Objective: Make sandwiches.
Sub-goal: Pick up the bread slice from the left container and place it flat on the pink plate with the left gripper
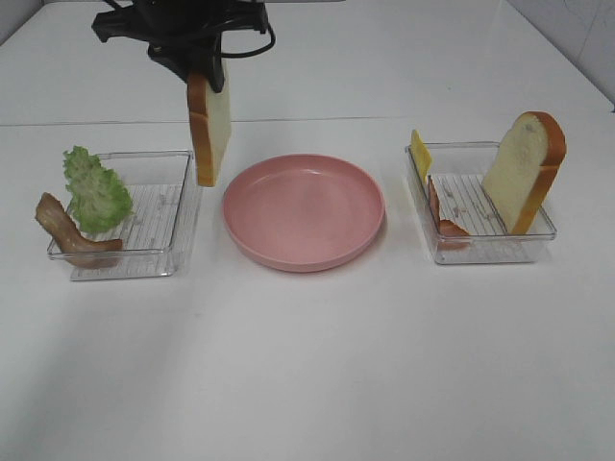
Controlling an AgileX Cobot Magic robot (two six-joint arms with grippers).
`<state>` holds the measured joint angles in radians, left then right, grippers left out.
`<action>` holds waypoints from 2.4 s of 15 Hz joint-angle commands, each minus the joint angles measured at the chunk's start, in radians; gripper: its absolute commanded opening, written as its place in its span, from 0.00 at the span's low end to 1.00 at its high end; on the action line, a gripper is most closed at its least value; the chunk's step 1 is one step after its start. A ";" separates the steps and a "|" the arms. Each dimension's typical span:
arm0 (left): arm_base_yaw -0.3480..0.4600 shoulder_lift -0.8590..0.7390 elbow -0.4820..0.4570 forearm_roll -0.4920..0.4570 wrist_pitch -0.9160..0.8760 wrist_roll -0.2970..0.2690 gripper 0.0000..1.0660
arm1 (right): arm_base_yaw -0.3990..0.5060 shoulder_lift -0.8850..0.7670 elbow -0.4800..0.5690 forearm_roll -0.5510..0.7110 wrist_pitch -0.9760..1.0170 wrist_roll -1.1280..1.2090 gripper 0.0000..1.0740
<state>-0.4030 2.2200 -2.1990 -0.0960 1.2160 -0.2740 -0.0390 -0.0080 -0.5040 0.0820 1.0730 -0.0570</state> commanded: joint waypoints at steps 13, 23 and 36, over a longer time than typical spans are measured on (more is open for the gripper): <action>0.104 0.279 -0.019 -0.771 0.029 0.321 0.00 | -0.006 -0.012 0.000 0.002 -0.012 -0.007 0.75; 0.089 0.288 -0.019 -0.811 -0.078 0.317 0.00 | -0.006 -0.012 0.000 0.002 -0.012 -0.007 0.75; 0.063 0.216 -0.016 -0.636 -0.095 0.219 0.00 | -0.006 -0.012 0.000 0.002 -0.012 -0.007 0.75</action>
<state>-0.3310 2.4430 -2.2170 -0.7260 1.1200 -0.0470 -0.0390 -0.0080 -0.5040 0.0820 1.0730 -0.0570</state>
